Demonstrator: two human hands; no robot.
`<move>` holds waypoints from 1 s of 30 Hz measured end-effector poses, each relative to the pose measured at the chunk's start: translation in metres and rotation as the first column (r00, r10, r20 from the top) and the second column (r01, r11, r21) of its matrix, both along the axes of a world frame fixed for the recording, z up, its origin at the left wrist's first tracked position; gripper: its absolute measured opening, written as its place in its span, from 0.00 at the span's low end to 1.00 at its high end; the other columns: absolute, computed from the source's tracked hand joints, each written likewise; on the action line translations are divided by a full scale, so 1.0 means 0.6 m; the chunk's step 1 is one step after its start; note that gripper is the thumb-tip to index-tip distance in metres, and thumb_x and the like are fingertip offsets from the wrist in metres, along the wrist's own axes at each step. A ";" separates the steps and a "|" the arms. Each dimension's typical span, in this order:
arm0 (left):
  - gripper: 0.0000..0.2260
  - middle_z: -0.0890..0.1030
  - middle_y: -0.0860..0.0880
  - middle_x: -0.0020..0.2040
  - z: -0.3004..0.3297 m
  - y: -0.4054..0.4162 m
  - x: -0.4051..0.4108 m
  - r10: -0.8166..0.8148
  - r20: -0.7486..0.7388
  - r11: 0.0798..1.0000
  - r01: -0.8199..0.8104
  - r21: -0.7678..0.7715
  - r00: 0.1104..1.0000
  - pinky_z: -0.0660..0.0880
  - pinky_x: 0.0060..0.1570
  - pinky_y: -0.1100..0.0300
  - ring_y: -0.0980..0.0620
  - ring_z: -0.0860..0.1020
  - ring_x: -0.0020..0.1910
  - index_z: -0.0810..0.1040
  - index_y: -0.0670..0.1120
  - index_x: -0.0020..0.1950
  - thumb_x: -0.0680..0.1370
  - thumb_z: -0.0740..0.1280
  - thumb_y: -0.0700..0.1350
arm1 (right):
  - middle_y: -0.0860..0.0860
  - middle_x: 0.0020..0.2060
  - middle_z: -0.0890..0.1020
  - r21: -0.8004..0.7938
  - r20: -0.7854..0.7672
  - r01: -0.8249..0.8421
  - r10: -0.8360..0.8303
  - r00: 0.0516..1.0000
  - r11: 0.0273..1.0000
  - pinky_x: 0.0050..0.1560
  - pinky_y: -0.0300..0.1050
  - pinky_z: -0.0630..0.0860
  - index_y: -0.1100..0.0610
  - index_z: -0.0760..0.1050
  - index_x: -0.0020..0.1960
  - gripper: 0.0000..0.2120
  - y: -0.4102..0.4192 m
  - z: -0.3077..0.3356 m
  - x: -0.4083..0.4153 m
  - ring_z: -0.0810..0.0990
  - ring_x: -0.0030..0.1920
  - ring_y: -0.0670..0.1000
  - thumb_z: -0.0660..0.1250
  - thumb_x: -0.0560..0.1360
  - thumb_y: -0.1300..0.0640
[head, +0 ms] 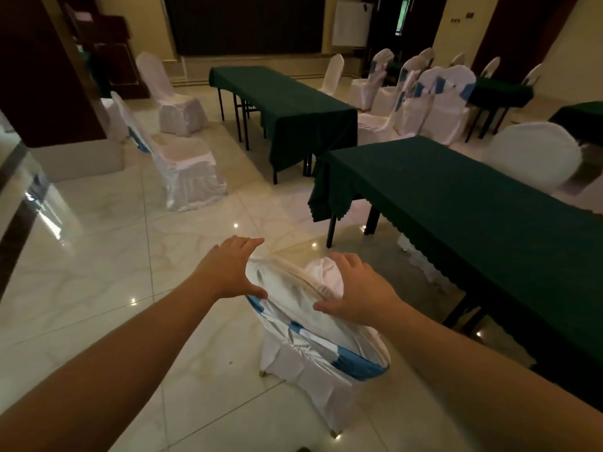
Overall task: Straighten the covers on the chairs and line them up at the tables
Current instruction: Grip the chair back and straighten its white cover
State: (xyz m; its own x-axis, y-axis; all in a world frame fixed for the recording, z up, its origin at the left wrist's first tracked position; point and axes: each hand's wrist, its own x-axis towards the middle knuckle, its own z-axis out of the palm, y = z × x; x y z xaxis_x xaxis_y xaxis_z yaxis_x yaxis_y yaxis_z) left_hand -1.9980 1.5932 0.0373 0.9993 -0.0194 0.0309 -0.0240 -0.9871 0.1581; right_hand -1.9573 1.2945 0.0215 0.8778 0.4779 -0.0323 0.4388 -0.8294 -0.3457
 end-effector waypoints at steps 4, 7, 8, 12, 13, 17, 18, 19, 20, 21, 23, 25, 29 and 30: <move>0.55 0.65 0.52 0.75 -0.031 0.023 0.071 -0.100 -0.081 0.992 0.106 0.068 0.992 0.65 0.69 0.44 0.48 0.63 0.72 0.57 0.58 0.78 0.57 0.75 0.73 | 0.49 0.78 0.60 -0.064 -0.046 -0.013 0.010 0.999 0.998 0.62 0.57 0.74 0.40 0.47 0.78 0.55 0.027 -0.036 0.023 0.68 0.71 0.58 0.68 0.61 0.21; 0.53 0.67 0.52 0.74 -0.056 0.031 0.112 -0.176 -0.158 0.979 0.189 0.074 0.972 0.66 0.68 0.46 0.48 0.66 0.70 0.59 0.58 0.77 0.57 0.77 0.71 | 0.50 0.74 0.67 -0.108 -0.080 0.015 -0.024 0.996 0.994 0.59 0.55 0.75 0.41 0.49 0.77 0.54 0.040 -0.053 0.029 0.73 0.65 0.56 0.66 0.60 0.20; 0.52 0.68 0.52 0.73 -0.065 0.029 0.118 -0.183 -0.172 0.978 0.196 0.065 0.968 0.68 0.67 0.48 0.48 0.67 0.69 0.60 0.57 0.76 0.57 0.78 0.70 | 0.50 0.71 0.70 -0.123 -0.088 0.025 -0.036 0.996 0.992 0.57 0.54 0.76 0.41 0.51 0.76 0.53 0.041 -0.056 0.026 0.75 0.62 0.55 0.65 0.60 0.19; 0.32 0.78 0.54 0.55 -0.100 0.039 0.158 -0.290 -0.236 0.950 0.309 0.049 0.928 0.73 0.45 0.57 0.52 0.76 0.49 0.72 0.56 0.59 0.60 0.79 0.63 | 0.46 0.50 0.77 -0.233 -0.063 0.176 -0.195 0.979 0.956 0.41 0.48 0.73 0.42 0.62 0.65 0.48 0.063 -0.074 0.006 0.74 0.43 0.49 0.57 0.55 0.13; 0.26 0.78 0.54 0.50 -0.105 0.036 0.164 -0.306 -0.227 0.941 0.330 0.076 0.925 0.70 0.40 0.58 0.53 0.75 0.43 0.71 0.55 0.54 0.63 0.78 0.61 | 0.44 0.45 0.74 -0.243 -0.065 0.198 -0.219 0.974 0.950 0.38 0.46 0.70 0.42 0.62 0.62 0.47 0.062 -0.079 -0.002 0.72 0.39 0.48 0.56 0.54 0.13; 0.15 0.72 0.54 0.41 -0.111 0.051 0.183 -0.441 -0.171 0.872 0.466 0.151 0.881 0.70 0.37 0.58 0.52 0.71 0.37 0.72 0.53 0.51 0.70 0.72 0.57 | 0.46 0.44 0.78 -0.248 0.052 0.388 -0.387 0.920 0.888 0.33 0.44 0.68 0.43 0.61 0.59 0.30 0.088 -0.091 -0.035 0.73 0.36 0.48 0.70 0.67 0.32; 0.15 0.74 0.53 0.42 -0.111 0.053 0.185 -0.481 -0.163 0.851 0.503 0.149 0.862 0.71 0.38 0.57 0.52 0.72 0.38 0.72 0.53 0.50 0.71 0.71 0.57 | 0.48 0.47 0.80 -0.256 0.079 0.435 -0.429 0.900 0.863 0.36 0.46 0.72 0.45 0.63 0.60 0.27 0.096 -0.088 -0.040 0.77 0.39 0.51 0.72 0.69 0.38; 0.14 0.76 0.52 0.43 -0.111 0.057 0.186 -0.517 -0.149 0.833 0.536 0.138 0.843 0.73 0.39 0.57 0.51 0.74 0.38 0.73 0.53 0.50 0.71 0.71 0.57 | 0.49 0.49 0.81 -0.260 0.101 0.476 -0.467 0.878 0.840 0.39 0.48 0.74 0.46 0.65 0.61 0.25 0.104 -0.083 -0.044 0.79 0.42 0.53 0.73 0.71 0.43; 0.14 0.78 0.51 0.44 -0.111 0.061 0.188 -0.545 -0.137 0.818 0.561 0.129 0.827 0.76 0.40 0.56 0.50 0.76 0.40 0.74 0.53 0.51 0.71 0.71 0.56 | 0.50 0.49 0.82 -0.272 0.119 0.508 -0.496 0.860 0.817 0.42 0.49 0.75 0.47 0.66 0.61 0.24 0.113 -0.078 -0.048 0.80 0.45 0.54 0.74 0.71 0.46; 0.13 0.79 0.51 0.45 -0.110 0.066 0.189 -0.572 -0.128 0.802 0.585 0.122 0.810 0.77 0.42 0.54 0.49 0.77 0.41 0.74 0.53 0.52 0.72 0.71 0.56 | 0.51 0.49 0.82 -0.289 0.126 0.535 -0.522 0.843 0.794 0.43 0.49 0.76 0.48 0.67 0.59 0.22 0.122 -0.073 -0.051 0.80 0.45 0.54 0.74 0.71 0.49; 0.13 0.79 0.50 0.46 -0.107 0.073 0.196 -0.625 -0.112 0.764 0.635 0.117 0.772 0.78 0.43 0.53 0.48 0.78 0.43 0.75 0.52 0.53 0.72 0.70 0.54 | 0.51 0.48 0.80 -0.305 0.124 0.579 -0.572 0.811 0.756 0.43 0.49 0.75 0.48 0.68 0.57 0.20 0.133 -0.063 -0.057 0.80 0.46 0.55 0.74 0.71 0.52; 0.12 0.79 0.49 0.46 -0.105 0.078 0.200 -0.671 -0.102 0.725 0.679 0.118 0.734 0.78 0.45 0.52 0.48 0.78 0.44 0.75 0.51 0.52 0.72 0.70 0.53 | 0.50 0.46 0.78 -0.296 0.107 0.622 -0.622 0.775 0.725 0.43 0.49 0.72 0.48 0.68 0.57 0.19 0.136 -0.055 -0.068 0.79 0.48 0.57 0.73 0.71 0.52; 0.12 0.81 0.49 0.47 -0.105 0.085 0.220 -0.735 -0.102 0.659 0.741 0.126 0.671 0.79 0.47 0.52 0.47 0.79 0.44 0.77 0.51 0.53 0.73 0.70 0.53 | 0.54 0.52 0.79 -0.314 0.096 0.650 -0.658 0.747 0.692 0.50 0.51 0.75 0.50 0.70 0.64 0.18 0.147 -0.053 -0.071 0.79 0.51 0.58 0.69 0.77 0.53; 0.12 0.81 0.49 0.47 -0.107 0.089 0.232 -0.746 -0.096 0.647 0.752 0.126 0.658 0.79 0.47 0.52 0.48 0.79 0.44 0.77 0.51 0.53 0.73 0.70 0.54 | 0.55 0.53 0.79 -0.312 0.099 0.652 -0.658 0.746 0.691 0.51 0.51 0.76 0.50 0.70 0.65 0.18 0.151 -0.054 -0.066 0.79 0.51 0.58 0.68 0.77 0.54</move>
State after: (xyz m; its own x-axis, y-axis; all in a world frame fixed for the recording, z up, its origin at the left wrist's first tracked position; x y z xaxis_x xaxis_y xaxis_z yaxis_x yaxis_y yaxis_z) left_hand -1.8587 1.6464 -0.0268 0.6424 -0.7633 -0.0681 -0.7632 -0.6453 0.0340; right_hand -1.9969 1.3854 -0.0106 0.9618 -0.2573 -0.0931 -0.2605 -0.9652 -0.0242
